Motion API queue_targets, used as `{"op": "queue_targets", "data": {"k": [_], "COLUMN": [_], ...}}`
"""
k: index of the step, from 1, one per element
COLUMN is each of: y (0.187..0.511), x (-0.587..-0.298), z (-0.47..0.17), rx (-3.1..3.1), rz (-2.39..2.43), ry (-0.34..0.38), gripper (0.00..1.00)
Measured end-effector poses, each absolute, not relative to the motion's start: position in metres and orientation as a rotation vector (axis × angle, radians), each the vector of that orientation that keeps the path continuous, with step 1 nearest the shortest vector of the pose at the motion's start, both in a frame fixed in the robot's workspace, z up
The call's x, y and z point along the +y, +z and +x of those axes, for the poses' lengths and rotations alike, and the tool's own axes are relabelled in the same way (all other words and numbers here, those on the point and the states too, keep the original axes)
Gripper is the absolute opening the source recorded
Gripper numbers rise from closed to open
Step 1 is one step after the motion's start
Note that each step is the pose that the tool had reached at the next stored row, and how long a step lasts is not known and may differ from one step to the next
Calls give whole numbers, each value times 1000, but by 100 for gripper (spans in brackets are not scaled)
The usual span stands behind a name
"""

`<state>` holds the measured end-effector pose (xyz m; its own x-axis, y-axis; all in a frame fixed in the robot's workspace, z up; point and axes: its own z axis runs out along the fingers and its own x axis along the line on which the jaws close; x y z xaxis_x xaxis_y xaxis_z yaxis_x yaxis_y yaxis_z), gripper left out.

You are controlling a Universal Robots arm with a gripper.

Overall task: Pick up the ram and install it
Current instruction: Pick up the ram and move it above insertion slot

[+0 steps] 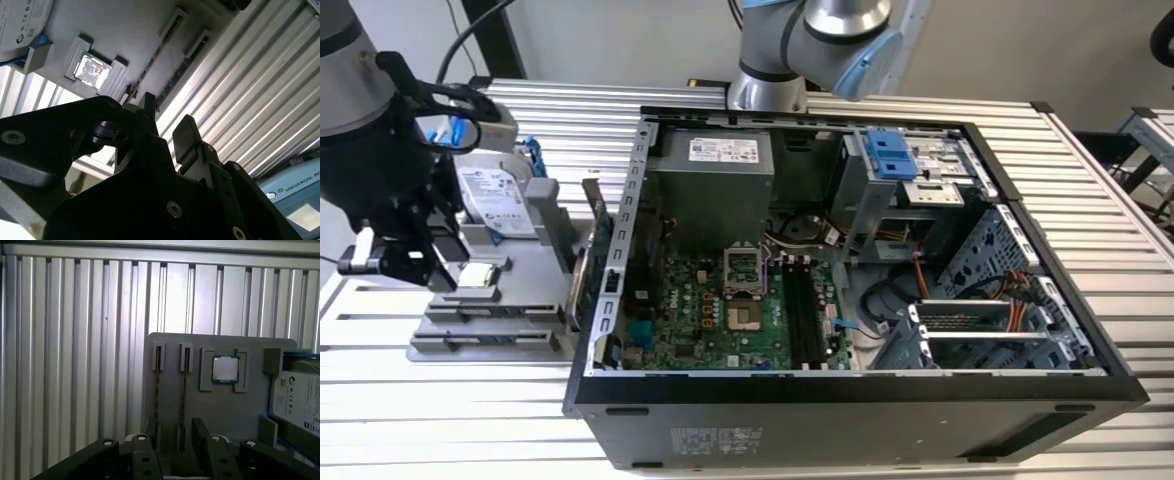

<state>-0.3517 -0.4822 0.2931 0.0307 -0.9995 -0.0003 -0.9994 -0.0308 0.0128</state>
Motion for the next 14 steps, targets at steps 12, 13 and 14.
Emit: {"op": "queue_targets", "data": {"k": [12,13,14], "y": [283,282,281], "x": [-482,-482,-482], "z": [-352,-352,-352], "rx": [-2181,-2181,-2181], "rz": [2249,2249,2249], "ry": [-14,-14,-14], "gripper": [100,100,100]}}
